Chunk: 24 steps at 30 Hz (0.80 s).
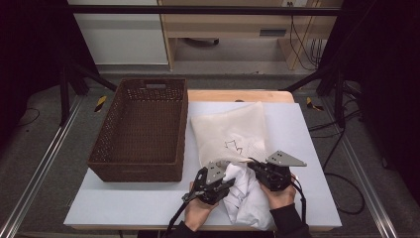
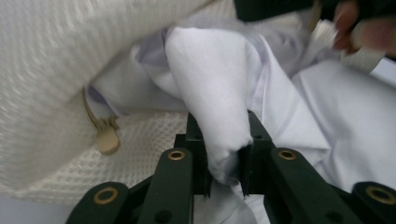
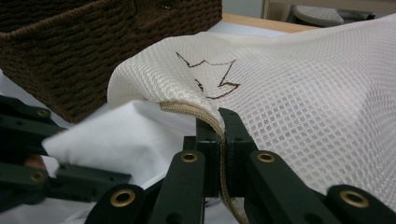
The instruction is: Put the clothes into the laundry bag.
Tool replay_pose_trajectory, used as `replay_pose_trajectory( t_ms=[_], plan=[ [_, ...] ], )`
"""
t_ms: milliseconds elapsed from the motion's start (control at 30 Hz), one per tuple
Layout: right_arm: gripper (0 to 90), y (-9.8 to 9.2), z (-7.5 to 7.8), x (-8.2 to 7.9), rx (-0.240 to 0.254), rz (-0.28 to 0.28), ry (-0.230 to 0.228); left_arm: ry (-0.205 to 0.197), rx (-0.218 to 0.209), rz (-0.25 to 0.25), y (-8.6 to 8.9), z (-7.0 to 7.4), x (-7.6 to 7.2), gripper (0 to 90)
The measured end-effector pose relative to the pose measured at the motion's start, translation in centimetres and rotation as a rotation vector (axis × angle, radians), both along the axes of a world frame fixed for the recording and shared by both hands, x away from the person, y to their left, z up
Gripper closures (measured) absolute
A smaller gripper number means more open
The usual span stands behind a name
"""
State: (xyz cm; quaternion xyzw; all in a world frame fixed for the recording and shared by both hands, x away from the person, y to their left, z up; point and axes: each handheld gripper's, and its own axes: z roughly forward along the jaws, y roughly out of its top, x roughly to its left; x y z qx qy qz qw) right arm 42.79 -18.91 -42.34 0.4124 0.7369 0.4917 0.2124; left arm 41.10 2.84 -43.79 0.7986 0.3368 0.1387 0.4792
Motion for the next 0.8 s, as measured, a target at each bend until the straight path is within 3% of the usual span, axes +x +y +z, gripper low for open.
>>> replay_pose_trajectory(
  t_ms=[133,233,333,433,567,667,700,733,800],
  plan=[
    [87.6,-0.2,0.8,-0.3,0.023,-0.010,-0.025,-0.030,0.013,-0.009,-0.9,1.5,0.7,78.7],
    [87.6,-0.6,1.4,-0.5,0.042,-0.013,-0.036,-0.032,0.036,0.000,-1.9,1.7,1.7,78.7],
    [87.6,-0.7,1.4,-0.5,0.048,-0.010,-0.036,-0.028,0.088,0.026,-3.2,0.9,3.2,78.5],
    [87.5,-0.5,1.3,-0.6,0.041,-0.003,-0.035,-0.050,0.155,0.070,-4.0,-0.2,4.7,77.7],
    [87.4,-0.3,1.0,-0.5,0.024,-0.011,-0.020,-0.025,0.127,0.101,-3.7,-1.3,6.5,74.5],
    [87.4,-0.3,0.5,-0.2,0.016,-0.016,-0.008,-0.076,0.157,0.102,-3.5,-1.1,5.8,64.8],
    [87.4,-0.4,0.4,-0.2,0.015,-0.018,-0.008,-0.076,0.141,0.096,-3.3,-1.0,5.5,59.1],
    [87.3,-0.5,0.4,-0.1,0.013,-0.022,-0.011,-0.074,0.122,0.086,-3.0,-0.8,5.1,47.0],
    [87.3,-0.5,0.4,-0.1,0.014,-0.023,-0.011,-0.069,0.087,0.061,-2.4,-0.3,4.2,43.2]
  ],
)
